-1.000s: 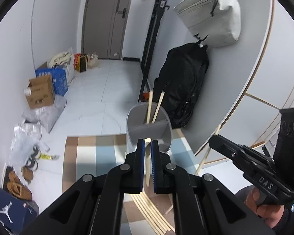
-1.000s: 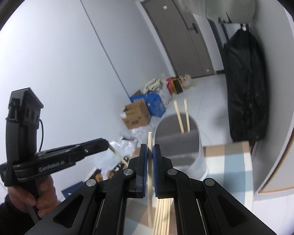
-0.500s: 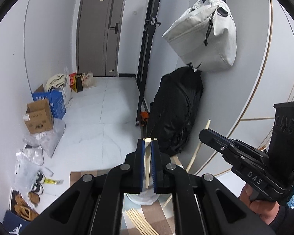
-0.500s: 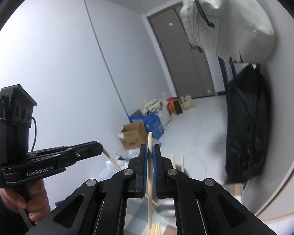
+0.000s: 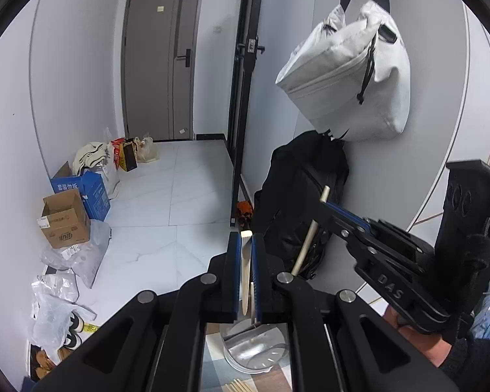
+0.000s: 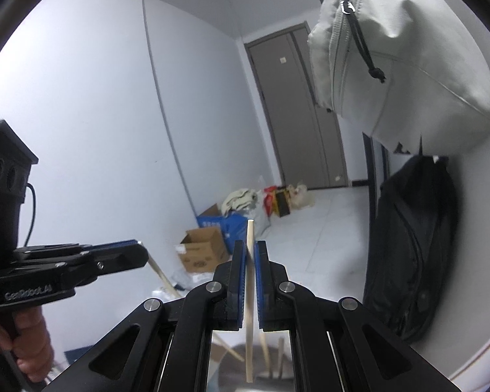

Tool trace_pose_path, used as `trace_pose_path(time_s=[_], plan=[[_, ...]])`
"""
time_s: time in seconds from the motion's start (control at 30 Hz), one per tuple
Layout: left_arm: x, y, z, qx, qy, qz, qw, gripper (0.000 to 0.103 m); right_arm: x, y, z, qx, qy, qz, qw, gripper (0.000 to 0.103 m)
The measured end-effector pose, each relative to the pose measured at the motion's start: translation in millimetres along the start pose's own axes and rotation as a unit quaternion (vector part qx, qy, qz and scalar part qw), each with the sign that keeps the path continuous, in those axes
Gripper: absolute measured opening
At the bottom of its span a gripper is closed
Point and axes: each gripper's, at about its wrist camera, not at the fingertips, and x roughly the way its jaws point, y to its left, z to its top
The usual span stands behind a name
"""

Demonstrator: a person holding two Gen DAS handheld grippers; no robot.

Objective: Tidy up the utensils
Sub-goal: 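Lift both held chopsticks toward the utensil holder, then carry both held chopsticks over the white utensil holder opening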

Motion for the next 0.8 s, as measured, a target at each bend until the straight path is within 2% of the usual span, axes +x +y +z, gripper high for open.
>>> trace_pose_path(time_s=[0.33, 0.4, 0.63, 0.8], plan=[[34.1, 12.4, -9.3, 0.000, 0.034, -0.010, 0.9994, 0.002, 46.1, -16.3, -27.6, 0.020, 0.013, -0.014, 1.000, 0.005], [37.2, 13.5, -10.5, 0.001, 0.033, -0.022, 0.9992, 0.002, 49.8, -20.6, -32.5, 0.026, 0.017, -0.013, 0.999, 0.005], [53.2, 8.8, -13.6, 0.024, 0.052, -0.019, 0.9982, 0.002, 56.2, -30.9, -41.1, 0.036, 0.026, -0.006, 0.999, 0.005], [60.4, 10.2, -18.3, 0.017, 0.064, -0.028, 0.9974, 0.002, 55.2, -31.3, -47.7, 0.035, 0.033, 0.003, 0.999, 0.005]])
